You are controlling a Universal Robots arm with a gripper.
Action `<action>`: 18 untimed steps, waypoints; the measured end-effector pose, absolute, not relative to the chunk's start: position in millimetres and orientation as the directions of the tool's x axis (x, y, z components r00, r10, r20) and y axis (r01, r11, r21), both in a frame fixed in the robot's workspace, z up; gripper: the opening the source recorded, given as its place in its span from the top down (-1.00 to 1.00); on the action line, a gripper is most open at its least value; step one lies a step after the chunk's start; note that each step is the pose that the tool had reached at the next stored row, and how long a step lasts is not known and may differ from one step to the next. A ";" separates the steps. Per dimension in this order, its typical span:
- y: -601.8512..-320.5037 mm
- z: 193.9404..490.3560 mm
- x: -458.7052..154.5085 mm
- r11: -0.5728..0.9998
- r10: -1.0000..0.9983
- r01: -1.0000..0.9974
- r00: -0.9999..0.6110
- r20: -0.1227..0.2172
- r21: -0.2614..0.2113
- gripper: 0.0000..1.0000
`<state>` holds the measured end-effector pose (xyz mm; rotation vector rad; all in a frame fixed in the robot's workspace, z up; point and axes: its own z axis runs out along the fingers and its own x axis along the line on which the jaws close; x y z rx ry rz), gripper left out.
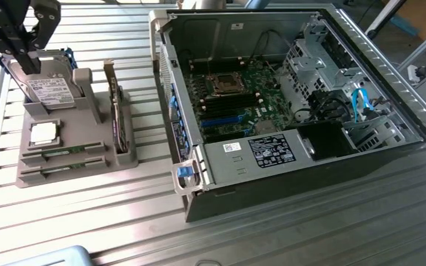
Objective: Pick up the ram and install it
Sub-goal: 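Reach for the ram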
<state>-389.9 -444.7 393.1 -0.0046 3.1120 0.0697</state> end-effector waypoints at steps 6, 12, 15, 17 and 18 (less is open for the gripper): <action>-472.6 393.1 -389.9 0.999 -0.002 -0.004 -1.000 -0.029 0.045 0.79; -510.1 393.1 -389.9 0.999 -0.002 -0.004 -1.000 -0.029 0.045 0.79; -515.0 393.2 -389.9 0.999 -0.002 -0.003 -1.000 -0.029 0.045 0.79; -515.0 393.1 -389.9 0.999 -0.002 -0.004 -1.000 -0.029 0.045 0.79; -515.0 393.1 -389.9 0.999 -0.002 -0.004 -1.000 -0.029 0.045 0.79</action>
